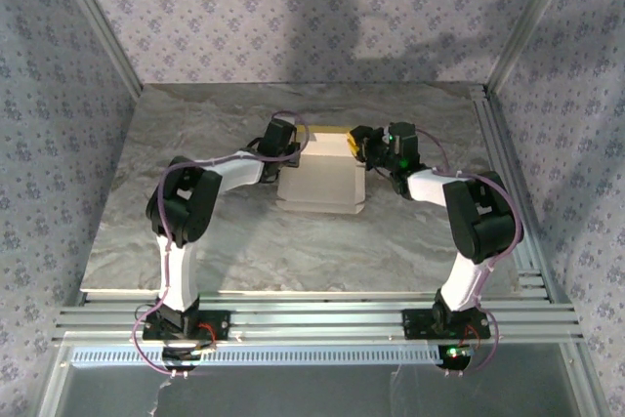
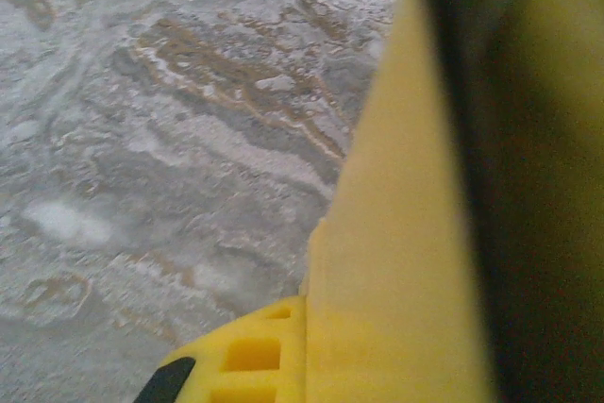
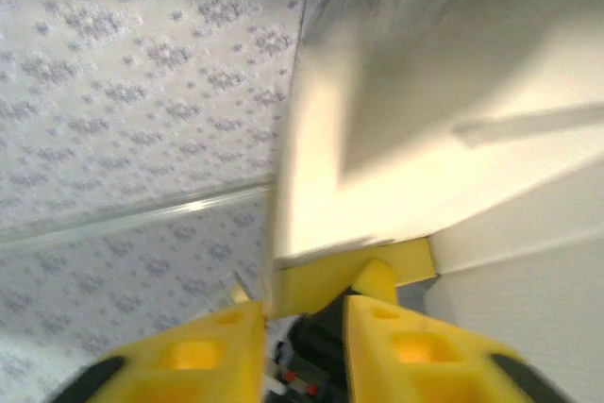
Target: Fold the paper box
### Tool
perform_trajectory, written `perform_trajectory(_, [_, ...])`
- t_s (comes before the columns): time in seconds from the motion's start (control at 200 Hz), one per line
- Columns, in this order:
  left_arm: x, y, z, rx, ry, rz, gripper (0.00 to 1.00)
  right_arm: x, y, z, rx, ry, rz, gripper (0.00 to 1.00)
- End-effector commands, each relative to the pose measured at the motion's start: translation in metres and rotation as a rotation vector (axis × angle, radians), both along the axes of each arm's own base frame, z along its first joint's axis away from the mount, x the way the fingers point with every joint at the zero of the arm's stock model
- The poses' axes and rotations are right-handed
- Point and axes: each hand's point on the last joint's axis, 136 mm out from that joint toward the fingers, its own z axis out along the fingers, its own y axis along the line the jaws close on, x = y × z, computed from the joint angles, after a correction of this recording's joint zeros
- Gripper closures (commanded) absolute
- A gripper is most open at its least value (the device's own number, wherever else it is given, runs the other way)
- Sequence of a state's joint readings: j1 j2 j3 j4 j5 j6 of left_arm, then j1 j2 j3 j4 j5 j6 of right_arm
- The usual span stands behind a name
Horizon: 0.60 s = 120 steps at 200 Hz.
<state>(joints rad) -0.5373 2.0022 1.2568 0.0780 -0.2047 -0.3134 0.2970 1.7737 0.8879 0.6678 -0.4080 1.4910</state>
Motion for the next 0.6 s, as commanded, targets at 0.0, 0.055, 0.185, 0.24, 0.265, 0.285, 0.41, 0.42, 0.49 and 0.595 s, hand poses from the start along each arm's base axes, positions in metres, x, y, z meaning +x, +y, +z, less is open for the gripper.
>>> perform_trajectory(0.0, [-0.019,0.038,-0.007,0.113,0.035,0.113,1.0,-0.012,-0.01,0.023,-0.065,-0.074,0.03,0.53])
perform_trajectory(0.055, [-0.024,0.046,-0.004,0.134,0.028,0.129,1.0,-0.022,-0.016,0.037,-0.113,-0.112,0.045,0.47])
perform_trajectory(0.185, [-0.034,0.06,0.01,0.168,-0.002,0.139,1.0,-0.056,-0.049,0.055,-0.398,-0.155,0.078,0.41])
perform_trajectory(0.24, [-0.035,0.062,0.015,0.187,-0.014,0.131,1.0,-0.065,-0.065,0.058,-0.518,-0.161,0.089,0.42])
perform_trajectory(0.265, [-0.036,0.063,0.017,0.194,-0.018,0.129,1.0,-0.067,-0.069,0.06,-0.56,-0.157,0.096,0.44])
perform_trajectory(0.285, [-0.036,0.063,0.019,0.198,-0.023,0.125,1.0,-0.068,-0.073,0.061,-0.591,-0.153,0.103,0.46])
perform_trajectory(0.41, [-0.035,0.063,0.023,0.208,-0.046,0.111,1.0,-0.062,-0.071,0.065,-0.616,-0.101,0.148,0.56])
perform_trajectory(0.42, [-0.035,0.063,0.023,0.209,-0.046,0.112,1.0,-0.061,-0.07,0.065,-0.611,-0.097,0.15,0.57])
perform_trajectory(0.49, [-0.036,0.064,0.026,0.213,-0.053,0.113,1.0,-0.054,-0.057,0.064,-0.602,-0.075,0.181,0.58])
perform_trajectory(0.595, [-0.038,0.063,0.029,0.207,-0.064,0.109,1.0,-0.044,-0.031,0.066,-0.661,-0.061,0.224,0.65])
